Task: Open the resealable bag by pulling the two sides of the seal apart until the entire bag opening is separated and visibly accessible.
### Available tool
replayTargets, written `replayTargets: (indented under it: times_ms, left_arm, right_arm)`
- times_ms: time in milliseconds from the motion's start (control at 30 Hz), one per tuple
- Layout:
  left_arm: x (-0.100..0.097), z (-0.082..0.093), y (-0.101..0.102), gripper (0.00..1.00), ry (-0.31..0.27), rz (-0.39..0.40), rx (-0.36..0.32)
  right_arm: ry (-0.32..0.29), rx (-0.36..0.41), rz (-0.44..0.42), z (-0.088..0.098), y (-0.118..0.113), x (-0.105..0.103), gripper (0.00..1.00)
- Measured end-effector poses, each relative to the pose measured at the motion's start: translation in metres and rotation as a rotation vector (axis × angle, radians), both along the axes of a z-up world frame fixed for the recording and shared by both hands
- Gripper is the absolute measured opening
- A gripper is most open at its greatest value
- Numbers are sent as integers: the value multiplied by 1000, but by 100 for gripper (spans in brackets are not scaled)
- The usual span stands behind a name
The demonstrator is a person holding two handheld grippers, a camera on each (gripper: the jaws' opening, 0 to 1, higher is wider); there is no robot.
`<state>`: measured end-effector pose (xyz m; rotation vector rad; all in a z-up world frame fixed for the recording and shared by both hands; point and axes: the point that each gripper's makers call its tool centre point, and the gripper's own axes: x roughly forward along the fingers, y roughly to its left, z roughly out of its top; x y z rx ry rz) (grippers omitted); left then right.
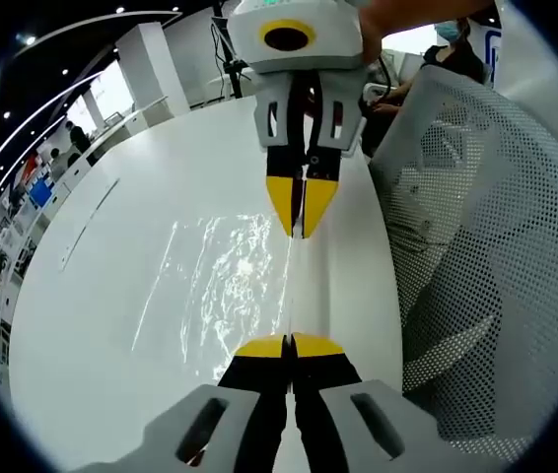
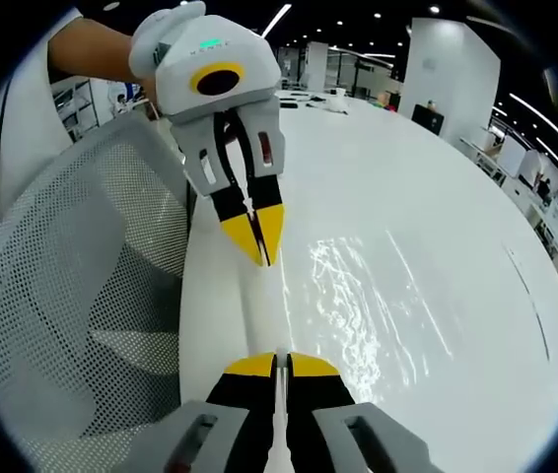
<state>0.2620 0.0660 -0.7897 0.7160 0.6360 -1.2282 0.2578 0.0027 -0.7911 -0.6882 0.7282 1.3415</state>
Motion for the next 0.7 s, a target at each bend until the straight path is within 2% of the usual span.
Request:
replayTargets:
  times_ms: [700]
  left_arm:
    - [1,-1,5,0,5,5,15]
  right_arm:
    - [-3,-38,-31,-6,-29,2,0]
